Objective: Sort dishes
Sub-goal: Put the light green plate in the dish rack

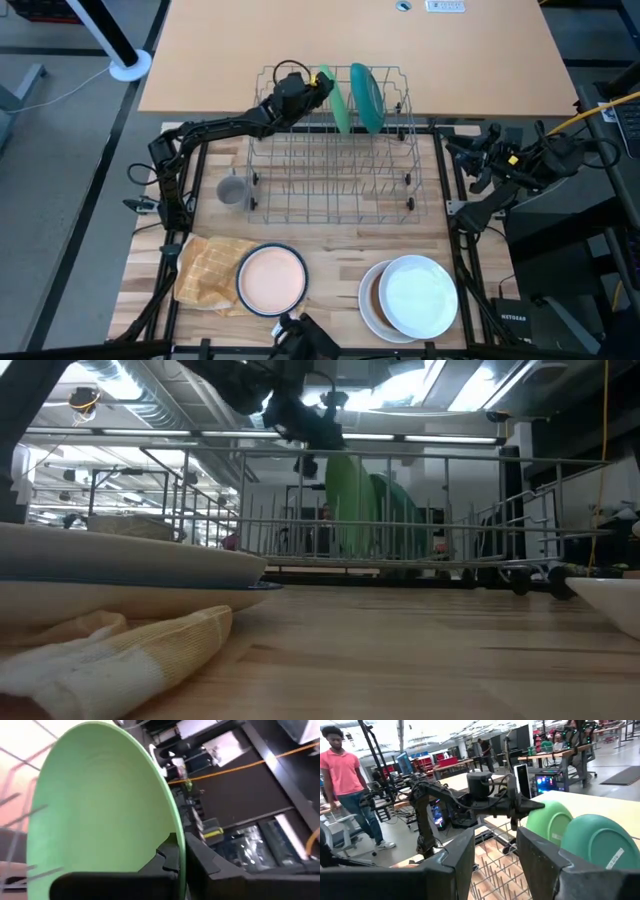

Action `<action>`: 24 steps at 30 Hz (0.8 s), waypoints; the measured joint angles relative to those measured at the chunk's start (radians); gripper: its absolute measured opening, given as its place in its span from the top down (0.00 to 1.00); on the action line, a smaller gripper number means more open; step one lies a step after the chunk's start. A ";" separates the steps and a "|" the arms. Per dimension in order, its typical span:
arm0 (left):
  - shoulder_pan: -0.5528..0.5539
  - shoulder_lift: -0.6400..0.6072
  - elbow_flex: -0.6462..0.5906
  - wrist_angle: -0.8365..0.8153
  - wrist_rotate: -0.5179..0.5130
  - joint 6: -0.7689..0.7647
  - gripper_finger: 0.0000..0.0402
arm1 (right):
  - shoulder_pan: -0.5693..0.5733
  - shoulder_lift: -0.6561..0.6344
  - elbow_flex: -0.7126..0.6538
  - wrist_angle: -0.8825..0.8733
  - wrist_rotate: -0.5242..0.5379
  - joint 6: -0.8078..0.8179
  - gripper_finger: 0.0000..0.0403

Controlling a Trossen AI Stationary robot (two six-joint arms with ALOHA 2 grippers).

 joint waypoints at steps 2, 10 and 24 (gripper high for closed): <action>0.006 0.001 -0.016 0.000 -0.001 -0.010 1.00 | 0.000 0.000 0.000 -0.003 0.014 0.000 0.62; 0.003 0.004 -0.049 0.162 0.046 0.011 1.00 | 0.000 0.001 0.000 -0.019 0.041 0.002 0.62; 0.021 0.001 -0.046 0.215 0.278 0.199 1.00 | 0.000 0.000 0.000 -0.018 0.123 0.004 0.62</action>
